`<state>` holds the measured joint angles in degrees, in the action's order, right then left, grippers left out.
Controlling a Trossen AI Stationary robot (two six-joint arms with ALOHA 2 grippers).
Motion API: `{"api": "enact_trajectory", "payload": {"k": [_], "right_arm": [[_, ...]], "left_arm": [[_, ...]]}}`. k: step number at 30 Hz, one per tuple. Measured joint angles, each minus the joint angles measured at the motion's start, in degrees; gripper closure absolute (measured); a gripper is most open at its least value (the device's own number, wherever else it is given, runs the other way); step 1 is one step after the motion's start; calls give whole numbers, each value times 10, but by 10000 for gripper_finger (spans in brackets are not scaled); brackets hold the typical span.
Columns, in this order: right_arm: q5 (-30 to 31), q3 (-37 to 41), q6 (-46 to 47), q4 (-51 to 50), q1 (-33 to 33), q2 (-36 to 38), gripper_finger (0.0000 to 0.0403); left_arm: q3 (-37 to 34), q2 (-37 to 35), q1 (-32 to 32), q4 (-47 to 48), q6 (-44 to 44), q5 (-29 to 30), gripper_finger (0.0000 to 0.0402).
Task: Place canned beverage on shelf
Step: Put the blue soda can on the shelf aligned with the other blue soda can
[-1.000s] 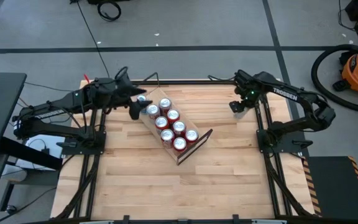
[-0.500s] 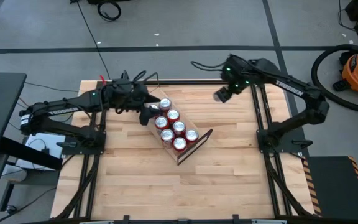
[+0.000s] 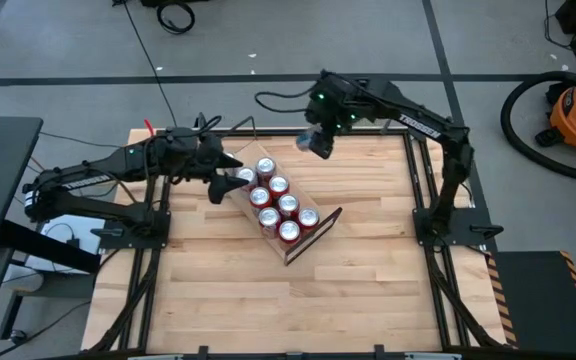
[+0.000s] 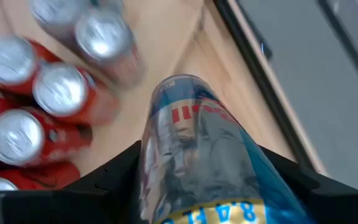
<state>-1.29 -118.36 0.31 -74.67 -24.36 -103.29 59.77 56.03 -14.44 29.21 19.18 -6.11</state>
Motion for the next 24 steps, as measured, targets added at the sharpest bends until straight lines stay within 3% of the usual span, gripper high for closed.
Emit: {"api": "enact_trajectory", "payload": {"k": [3,8,13,18,24], "right_arm": [[-6,-66,-19,4,13,-19,151],[-70,-146,-26,4,47,-36,151],[-89,-167,-29,2,98,-33,151],[-64,-167,-25,3,142,-34,151],[-57,-167,-15,17,161,-36,151]], "left_arm": [[0,4,0,-20,-5,0,65],[0,29,0,-62,-58,1,65],[0,33,2,-121,-147,16,62],[0,43,9,-190,-183,33,49],[0,86,13,-225,-163,-30,47]]}}
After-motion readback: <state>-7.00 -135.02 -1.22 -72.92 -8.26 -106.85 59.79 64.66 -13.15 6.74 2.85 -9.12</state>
